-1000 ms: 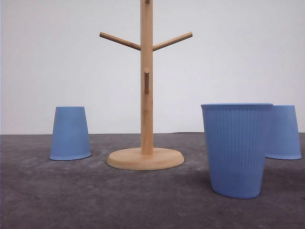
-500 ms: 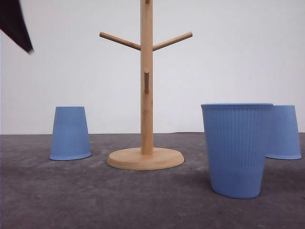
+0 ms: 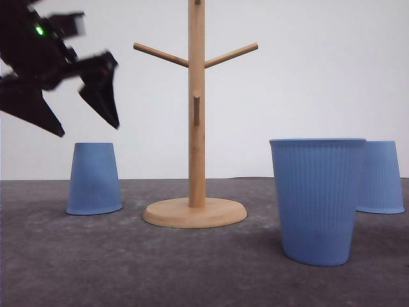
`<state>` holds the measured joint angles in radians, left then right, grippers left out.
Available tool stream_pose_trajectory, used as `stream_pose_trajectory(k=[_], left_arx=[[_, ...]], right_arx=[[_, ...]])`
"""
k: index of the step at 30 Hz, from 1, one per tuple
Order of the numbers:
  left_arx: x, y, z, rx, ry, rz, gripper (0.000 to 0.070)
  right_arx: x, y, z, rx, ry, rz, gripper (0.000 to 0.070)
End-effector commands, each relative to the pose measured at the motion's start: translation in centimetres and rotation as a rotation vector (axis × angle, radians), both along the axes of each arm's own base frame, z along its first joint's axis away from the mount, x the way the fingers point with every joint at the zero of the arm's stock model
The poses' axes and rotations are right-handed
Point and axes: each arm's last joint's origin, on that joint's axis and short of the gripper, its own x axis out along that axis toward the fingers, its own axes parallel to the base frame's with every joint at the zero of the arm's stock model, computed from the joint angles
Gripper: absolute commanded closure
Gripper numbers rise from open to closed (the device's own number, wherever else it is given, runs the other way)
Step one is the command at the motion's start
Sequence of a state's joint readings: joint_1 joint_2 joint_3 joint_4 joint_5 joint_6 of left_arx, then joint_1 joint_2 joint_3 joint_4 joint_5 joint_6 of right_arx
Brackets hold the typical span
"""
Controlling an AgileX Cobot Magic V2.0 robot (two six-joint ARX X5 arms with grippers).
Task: Place three cups
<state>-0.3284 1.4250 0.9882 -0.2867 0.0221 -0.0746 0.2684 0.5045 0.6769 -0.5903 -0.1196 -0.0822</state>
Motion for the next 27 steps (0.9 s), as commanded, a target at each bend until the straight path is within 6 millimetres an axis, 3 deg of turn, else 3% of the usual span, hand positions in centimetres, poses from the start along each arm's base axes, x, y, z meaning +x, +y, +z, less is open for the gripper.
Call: stream_pose_trajectory(k=[1, 12, 23, 27], left_arx=[[1.0, -0.2, 0.1, -0.019, -0.018, 0.023, 0.002], [4.7, 0.5, -3.1, -0.042, 0.02, 0.083, 0.0021], [5.7, 0.3, -4.5, -0.042, 0.016, 0.081, 0.0026], [5.8, 0.3, -4.9, -0.038, 0.028, 0.081, 0.0103]], right_arx=[[0.0, 0.0, 0.6, 0.001, -0.029, 0.006, 0.0308], [0.0, 0.0, 0.6, 0.004, -0.027, 0.005, 0.0308], [0.0, 0.1, 0.6, 0.007, -0.027, 0.011, 0.0309], [-0.1, 0.1, 0.6, 0.008, -0.026, 0.015, 0.0308]])
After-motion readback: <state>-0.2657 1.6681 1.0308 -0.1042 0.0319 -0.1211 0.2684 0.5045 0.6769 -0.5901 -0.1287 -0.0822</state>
